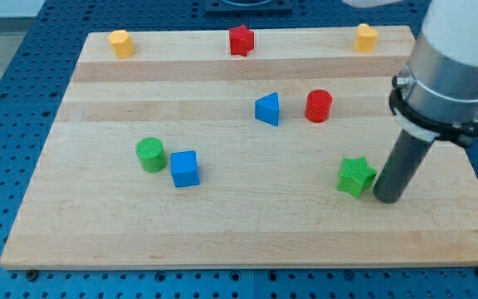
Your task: Move the green circle towards red circle
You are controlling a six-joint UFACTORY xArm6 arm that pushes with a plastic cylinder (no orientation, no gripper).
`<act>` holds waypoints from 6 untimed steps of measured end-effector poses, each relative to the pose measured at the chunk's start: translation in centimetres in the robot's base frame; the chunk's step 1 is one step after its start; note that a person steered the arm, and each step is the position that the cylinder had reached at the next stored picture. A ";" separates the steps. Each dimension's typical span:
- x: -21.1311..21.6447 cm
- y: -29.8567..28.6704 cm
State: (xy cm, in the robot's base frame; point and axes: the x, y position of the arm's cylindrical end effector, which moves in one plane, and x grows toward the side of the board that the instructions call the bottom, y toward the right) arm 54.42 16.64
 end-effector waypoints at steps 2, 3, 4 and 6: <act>-1.1 -4.8; -1.6 -4.0; -2.6 -2.7; -6.0 -6.2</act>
